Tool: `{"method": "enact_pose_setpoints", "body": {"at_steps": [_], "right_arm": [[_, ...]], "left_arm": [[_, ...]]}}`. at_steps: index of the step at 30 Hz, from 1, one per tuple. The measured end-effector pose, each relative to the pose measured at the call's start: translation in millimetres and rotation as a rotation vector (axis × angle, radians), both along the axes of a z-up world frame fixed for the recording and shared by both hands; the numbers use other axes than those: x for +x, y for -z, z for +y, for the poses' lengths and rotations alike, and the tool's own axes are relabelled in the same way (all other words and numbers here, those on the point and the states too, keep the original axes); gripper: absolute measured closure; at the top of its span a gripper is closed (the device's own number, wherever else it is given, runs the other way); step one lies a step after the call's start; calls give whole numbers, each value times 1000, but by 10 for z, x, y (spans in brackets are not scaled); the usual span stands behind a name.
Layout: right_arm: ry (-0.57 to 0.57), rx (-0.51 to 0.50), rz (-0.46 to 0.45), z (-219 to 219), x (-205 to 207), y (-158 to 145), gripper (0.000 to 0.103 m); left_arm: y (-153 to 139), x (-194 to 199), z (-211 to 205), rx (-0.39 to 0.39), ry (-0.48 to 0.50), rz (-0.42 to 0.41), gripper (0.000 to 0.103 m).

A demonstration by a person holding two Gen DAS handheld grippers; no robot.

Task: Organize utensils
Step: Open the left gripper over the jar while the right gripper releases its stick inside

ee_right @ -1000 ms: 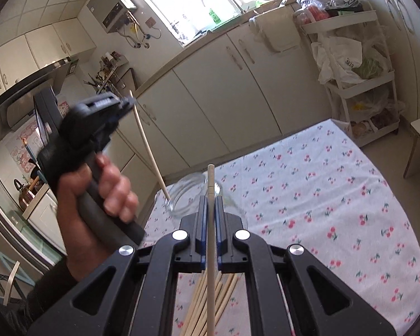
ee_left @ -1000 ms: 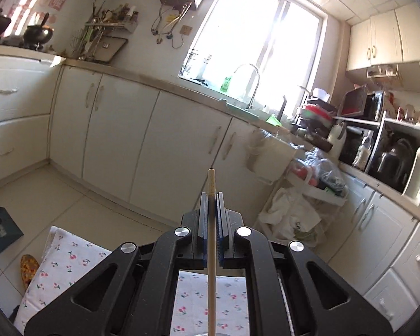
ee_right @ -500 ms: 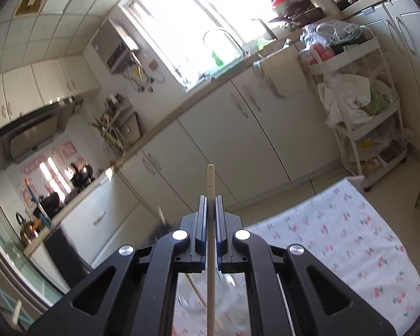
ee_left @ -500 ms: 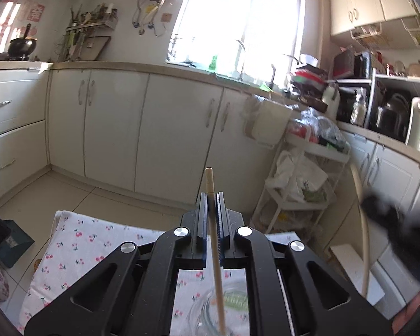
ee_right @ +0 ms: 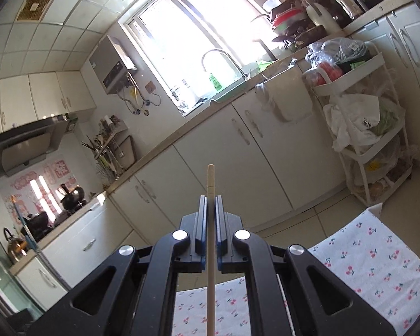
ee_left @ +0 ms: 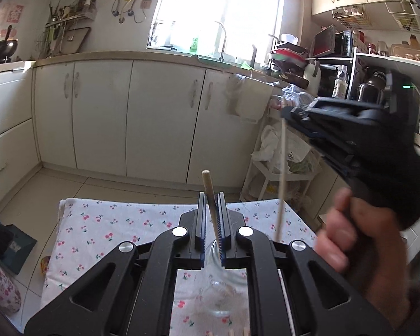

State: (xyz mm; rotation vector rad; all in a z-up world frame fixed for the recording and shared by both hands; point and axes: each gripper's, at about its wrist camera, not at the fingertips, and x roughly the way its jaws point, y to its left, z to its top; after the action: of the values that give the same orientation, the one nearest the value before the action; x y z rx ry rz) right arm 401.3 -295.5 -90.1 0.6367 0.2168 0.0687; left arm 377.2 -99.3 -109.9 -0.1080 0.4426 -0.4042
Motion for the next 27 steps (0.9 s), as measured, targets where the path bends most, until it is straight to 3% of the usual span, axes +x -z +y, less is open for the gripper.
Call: {"method": "enact_pose_setpoints", "body": {"at_steps": [9, 18, 20, 23, 27], "right_arm": [[-38, -98, 33, 225, -19, 179, 97], [-131, -175, 108, 355, -356, 343, 97], [-152, -165, 140, 337, -468, 385, 96], [-149, -131, 170, 256, -655, 413, 84], [-122, -81, 230, 74, -1034, 475, 83]], "left_arm": [[-46, -161, 171, -15, 3, 53, 64], [199, -365, 359, 27, -20, 245, 56], [305, -441, 368, 62, -18, 297, 56], [438, -508, 354, 92, -2, 369, 56], [689, -554, 298, 146, 10, 491, 56]]}}
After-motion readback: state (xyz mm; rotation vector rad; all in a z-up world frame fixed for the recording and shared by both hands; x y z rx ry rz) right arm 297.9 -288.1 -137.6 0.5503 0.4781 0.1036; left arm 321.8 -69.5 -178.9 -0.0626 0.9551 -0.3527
